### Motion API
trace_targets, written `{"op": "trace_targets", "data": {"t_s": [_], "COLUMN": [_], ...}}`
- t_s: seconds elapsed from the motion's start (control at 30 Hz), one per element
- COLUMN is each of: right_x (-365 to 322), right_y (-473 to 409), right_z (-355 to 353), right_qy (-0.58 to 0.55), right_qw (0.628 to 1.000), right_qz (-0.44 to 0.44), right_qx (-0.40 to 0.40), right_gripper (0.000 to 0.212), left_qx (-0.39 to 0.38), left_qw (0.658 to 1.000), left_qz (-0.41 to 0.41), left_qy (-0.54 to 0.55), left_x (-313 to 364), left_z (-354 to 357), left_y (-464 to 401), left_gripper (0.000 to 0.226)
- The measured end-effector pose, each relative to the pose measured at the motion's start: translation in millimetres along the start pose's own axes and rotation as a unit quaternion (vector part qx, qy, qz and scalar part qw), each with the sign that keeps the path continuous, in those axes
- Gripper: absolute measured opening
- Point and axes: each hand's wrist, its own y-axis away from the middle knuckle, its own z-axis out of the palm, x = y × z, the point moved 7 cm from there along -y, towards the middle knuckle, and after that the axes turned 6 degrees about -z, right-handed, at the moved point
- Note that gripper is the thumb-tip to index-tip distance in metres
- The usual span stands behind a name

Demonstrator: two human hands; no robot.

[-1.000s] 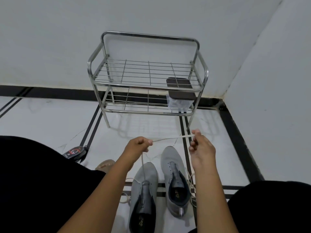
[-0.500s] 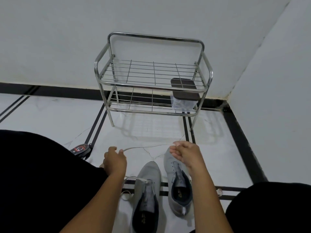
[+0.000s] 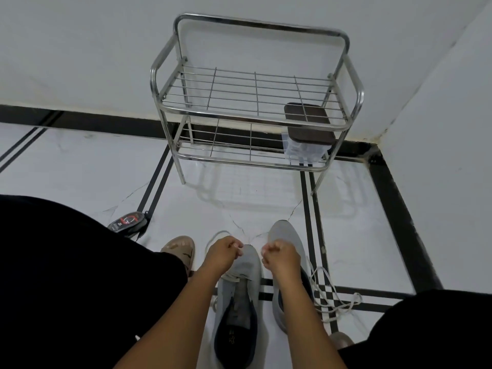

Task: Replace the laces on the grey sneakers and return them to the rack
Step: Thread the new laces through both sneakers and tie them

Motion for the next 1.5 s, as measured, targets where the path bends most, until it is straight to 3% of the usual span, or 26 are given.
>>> {"op": "trace_targets", "data": {"t_s": [0.13, 0.33, 0.5, 0.63, 0.8, 0.97, 1.07, 1.2, 1.5], "right_x": [39.7, 56.1, 60.0, 54.7, 59.9, 76.3, 77.8, 83.7, 92.2], "right_y": [-2.2, 5.7, -1.0, -5.4, -7.3, 10.6, 9.3, 4.6, 1.0], "right_z": [37.4, 65.8, 73.0, 69.4, 52.8, 67.1, 66.1, 64.1, 66.8], "right_qy": [0.134, 0.267, 0.303, 0.217, 0.118, 0.145, 0.158, 0.136, 0.088], "right_qw": [0.984, 0.954, 0.94, 0.966, 0.991, 0.978, 0.978, 0.982, 0.99], "right_qz": [0.027, -0.058, -0.056, -0.046, 0.007, 0.046, 0.045, 0.052, 0.049], "right_qx": [-0.118, -0.124, -0.146, -0.136, -0.065, -0.142, -0.128, -0.118, -0.102], "right_gripper": [0.022, 0.016, 0.016, 0.014, 0.009, 0.023, 0.009, 0.018, 0.016], "left_qx": [0.029, 0.025, 0.008, -0.037, 0.057, 0.089, 0.084, 0.113, 0.168], "left_qw": [0.995, 0.994, 0.991, 0.976, 0.943, 0.931, 0.931, 0.91, 0.916], "left_qz": [-0.06, -0.048, -0.016, 0.001, 0.015, -0.004, -0.015, -0.014, -0.079], "left_qy": [-0.08, -0.094, -0.134, -0.213, -0.328, -0.353, -0.356, -0.399, -0.356], "left_x": [-32.7, -51.4, -47.1, -45.1, -40.4, -45.8, -49.2, -51.0, -63.7], "left_z": [1.8, 14.5, 22.6, 34.9, 28.4, 26.1, 31.9, 40.6, 47.5], "left_y": [-9.5, -12.8, -17.4, -18.9, -17.1, -16.5, -14.9, -10.8, -1.8], "left_gripper": [0.021, 0.018, 0.022, 0.021, 0.014, 0.014, 0.016, 0.019, 0.021]}}
